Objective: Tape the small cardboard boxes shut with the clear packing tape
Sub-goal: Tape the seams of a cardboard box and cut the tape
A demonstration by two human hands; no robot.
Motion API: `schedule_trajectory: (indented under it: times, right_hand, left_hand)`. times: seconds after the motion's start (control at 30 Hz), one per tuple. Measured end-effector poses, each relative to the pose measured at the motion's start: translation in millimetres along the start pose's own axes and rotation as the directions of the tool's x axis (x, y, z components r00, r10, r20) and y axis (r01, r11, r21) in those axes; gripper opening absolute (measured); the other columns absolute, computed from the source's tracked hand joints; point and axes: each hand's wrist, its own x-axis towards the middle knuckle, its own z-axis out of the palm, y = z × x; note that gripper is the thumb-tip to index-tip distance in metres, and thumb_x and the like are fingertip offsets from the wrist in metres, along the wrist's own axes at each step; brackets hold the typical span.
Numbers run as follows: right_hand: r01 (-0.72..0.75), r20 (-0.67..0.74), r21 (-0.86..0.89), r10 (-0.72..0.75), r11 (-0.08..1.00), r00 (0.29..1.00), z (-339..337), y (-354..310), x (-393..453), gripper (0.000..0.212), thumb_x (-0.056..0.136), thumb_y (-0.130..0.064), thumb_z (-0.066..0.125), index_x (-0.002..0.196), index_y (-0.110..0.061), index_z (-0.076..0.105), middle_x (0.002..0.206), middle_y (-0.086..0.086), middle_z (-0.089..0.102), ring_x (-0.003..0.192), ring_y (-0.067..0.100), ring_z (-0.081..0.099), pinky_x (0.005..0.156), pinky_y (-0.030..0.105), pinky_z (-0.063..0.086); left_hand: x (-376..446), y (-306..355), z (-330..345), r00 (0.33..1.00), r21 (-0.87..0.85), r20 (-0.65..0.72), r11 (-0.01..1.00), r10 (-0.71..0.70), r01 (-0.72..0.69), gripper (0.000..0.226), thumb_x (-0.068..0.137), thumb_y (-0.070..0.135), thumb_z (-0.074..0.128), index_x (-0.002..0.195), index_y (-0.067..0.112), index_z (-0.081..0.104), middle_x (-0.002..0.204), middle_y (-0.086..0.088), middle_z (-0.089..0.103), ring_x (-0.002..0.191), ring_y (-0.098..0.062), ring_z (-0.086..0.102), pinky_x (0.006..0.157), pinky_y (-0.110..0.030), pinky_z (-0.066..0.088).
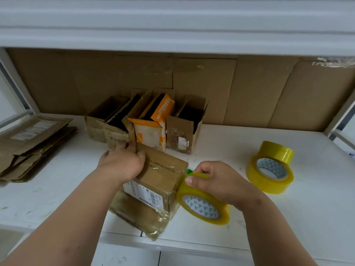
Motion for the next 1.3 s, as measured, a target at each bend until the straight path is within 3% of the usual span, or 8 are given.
schedule_trajectory:
  times: [0.13, 0.3, 0.37, 0.57, 0.7, 0.87, 1.07, 1.3]
  right_hand:
    - [-0.037, 0.156, 0.292, -0.009, 0.956, 0.988, -6, 10, -2, 0.035, 0.064, -0.031, 0.068, 0.095, -0.014, 0.073, 0.094, 0.012, 0.073, 0.085, 0.024, 0.07, 0.074, 0.04, 0.054]
    - [-0.046, 0.23, 0.467, -0.071, 0.883, 0.971, -5, 28, -1, 0.042, 0.066, -0.022, 0.069, 0.106, -0.01, 0.072, 0.098, 0.017, 0.074, 0.086, 0.03, 0.07, 0.075, 0.037, 0.053]
    - [-0.036, 0.237, 0.51, -0.1, 0.86, 0.966, -4, 33, 0, 0.043, 0.07, -0.023, 0.07, 0.111, -0.009, 0.071, 0.102, 0.019, 0.074, 0.088, 0.031, 0.07, 0.077, 0.038, 0.054]
    - [0.018, 0.195, 0.562, -0.154, 0.827, 0.969, -1, 38, -5, 0.045, 0.072, -0.027, 0.074, 0.114, -0.011, 0.066, 0.1, 0.013, 0.075, 0.086, 0.026, 0.071, 0.073, 0.031, 0.056]
    - [0.038, 0.187, 0.554, -0.169, 0.832, 0.968, 7, 42, -10, 0.051, 0.073, -0.035, 0.075, 0.115, -0.01, 0.062, 0.105, 0.015, 0.073, 0.09, 0.027, 0.07, 0.078, 0.036, 0.053]
    - [0.021, 0.183, 0.647, -0.183, 0.762, 0.966, 13, 54, -17, 0.05, 0.066, -0.03, 0.073, 0.11, -0.006, 0.066, 0.101, 0.017, 0.07, 0.092, 0.027, 0.064, 0.084, 0.036, 0.047]
    - [0.055, 0.18, 0.637, -0.218, 0.769, 0.959, 29, 53, -25, 0.05, 0.074, -0.034, 0.072, 0.11, 0.001, 0.067, 0.112, 0.032, 0.065, 0.095, 0.031, 0.062, 0.091, 0.042, 0.045]
    - [0.093, 0.17, 0.613, -0.245, 0.785, 0.954, 32, 62, -33, 0.046, 0.082, -0.031, 0.062, 0.111, 0.004, 0.062, 0.095, 0.011, 0.067, 0.088, 0.022, 0.06, 0.084, 0.033, 0.046]
  left_hand:
    - [-9, 4, 0, 0.997, 0.052, 0.071, 0.999, -0.019, 0.015, 0.118, 0.064, 0.097, 0.012, 0.157, 0.027, -0.006, 0.166, 0.002, 0.004, 0.152, -0.019, -0.001, 0.118, -0.053, -0.002]
    - [-43, 25, 4, 0.956, 0.058, -0.279, 0.995, 0.094, -0.081, 0.079, 0.081, 0.08, 0.037, 0.143, 0.03, 0.037, 0.148, -0.002, 0.034, 0.138, -0.027, 0.031, 0.109, -0.047, 0.029]
    - [-59, 34, 12, 0.962, 0.094, -0.197, 0.98, 0.189, -0.173, 0.08, 0.081, 0.082, 0.031, 0.142, 0.033, 0.037, 0.148, 0.001, 0.035, 0.14, -0.025, 0.031, 0.113, -0.046, 0.028]
    - [-61, 17, 10, 0.962, 0.032, 0.045, 0.962, 0.269, -0.271, 0.123, 0.057, 0.094, 0.031, 0.157, 0.026, 0.011, 0.166, 0.003, 0.004, 0.152, -0.014, -0.007, 0.123, -0.038, -0.001]
    - [-63, 11, 14, 0.95, -0.153, -0.066, 0.937, 0.306, -0.313, 0.097, 0.073, 0.073, 0.062, 0.151, 0.023, 0.032, 0.163, 0.004, 0.017, 0.149, -0.009, 0.004, 0.122, -0.034, 0.005]
    - [-65, 1, 23, 0.926, -0.226, -0.218, 0.907, 0.308, -0.355, 0.107, 0.055, 0.083, 0.04, 0.144, 0.024, 0.048, 0.123, 0.015, 0.032, 0.115, -0.004, 0.022, 0.1, -0.021, 0.021]
    - [-71, -7, 28, 0.92, -0.158, -0.239, 0.922, 0.312, -0.354, 0.093, 0.067, 0.083, 0.033, 0.143, 0.032, 0.049, 0.145, 0.007, 0.043, 0.134, -0.018, 0.038, 0.117, -0.046, 0.028]
    - [-78, 2, 23, 0.956, -0.207, -0.182, 0.942, 0.228, -0.264, 0.084, 0.072, 0.075, 0.046, 0.141, 0.027, 0.05, 0.145, 0.001, 0.047, 0.123, -0.025, 0.052, 0.113, -0.05, 0.031]
